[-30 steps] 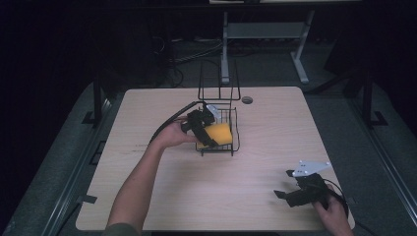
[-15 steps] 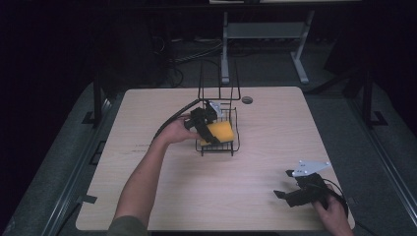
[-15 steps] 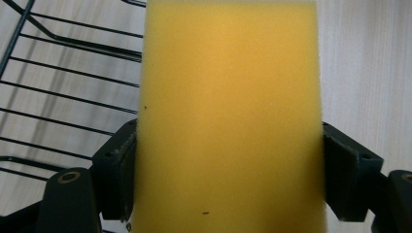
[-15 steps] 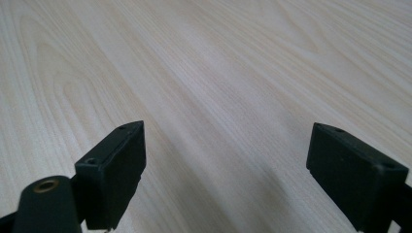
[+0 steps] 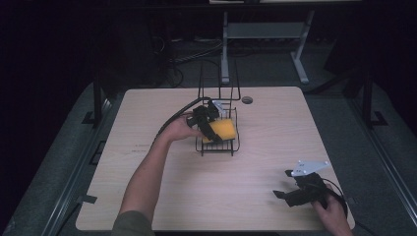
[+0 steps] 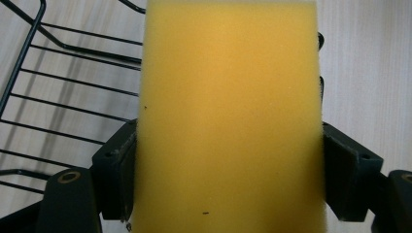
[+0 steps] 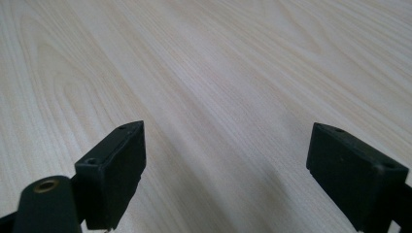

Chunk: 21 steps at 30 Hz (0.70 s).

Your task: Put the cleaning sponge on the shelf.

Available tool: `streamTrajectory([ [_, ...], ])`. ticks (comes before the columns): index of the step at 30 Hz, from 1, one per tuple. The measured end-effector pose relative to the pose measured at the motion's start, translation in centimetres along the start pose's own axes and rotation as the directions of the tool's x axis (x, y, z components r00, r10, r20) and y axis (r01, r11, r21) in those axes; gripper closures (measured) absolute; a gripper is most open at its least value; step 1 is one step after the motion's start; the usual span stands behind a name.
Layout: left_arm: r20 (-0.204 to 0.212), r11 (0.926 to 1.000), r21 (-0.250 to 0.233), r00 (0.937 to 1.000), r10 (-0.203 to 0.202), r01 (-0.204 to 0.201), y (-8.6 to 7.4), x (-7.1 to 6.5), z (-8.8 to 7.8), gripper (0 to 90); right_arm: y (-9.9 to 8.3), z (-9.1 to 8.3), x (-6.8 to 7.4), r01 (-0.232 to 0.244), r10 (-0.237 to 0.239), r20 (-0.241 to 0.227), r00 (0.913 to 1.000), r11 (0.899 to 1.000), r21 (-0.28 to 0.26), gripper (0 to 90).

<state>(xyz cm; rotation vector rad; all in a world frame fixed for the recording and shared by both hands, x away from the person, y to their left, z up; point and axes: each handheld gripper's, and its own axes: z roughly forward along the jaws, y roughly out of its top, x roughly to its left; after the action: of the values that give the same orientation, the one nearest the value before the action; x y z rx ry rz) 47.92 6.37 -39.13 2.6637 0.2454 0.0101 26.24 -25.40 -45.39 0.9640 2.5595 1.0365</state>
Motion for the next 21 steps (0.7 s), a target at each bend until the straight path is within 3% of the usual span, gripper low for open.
streamTrajectory([
  [21, 0.009, 0.9991, 0.015, 0.9992, -0.04, 0.04, -0.44, 0.99, 0.92, 21.5, -0.09, -0.06, -0.12, 0.004, -0.004, 0.001, 1.0, 1.0, -0.001, 14.0],
])
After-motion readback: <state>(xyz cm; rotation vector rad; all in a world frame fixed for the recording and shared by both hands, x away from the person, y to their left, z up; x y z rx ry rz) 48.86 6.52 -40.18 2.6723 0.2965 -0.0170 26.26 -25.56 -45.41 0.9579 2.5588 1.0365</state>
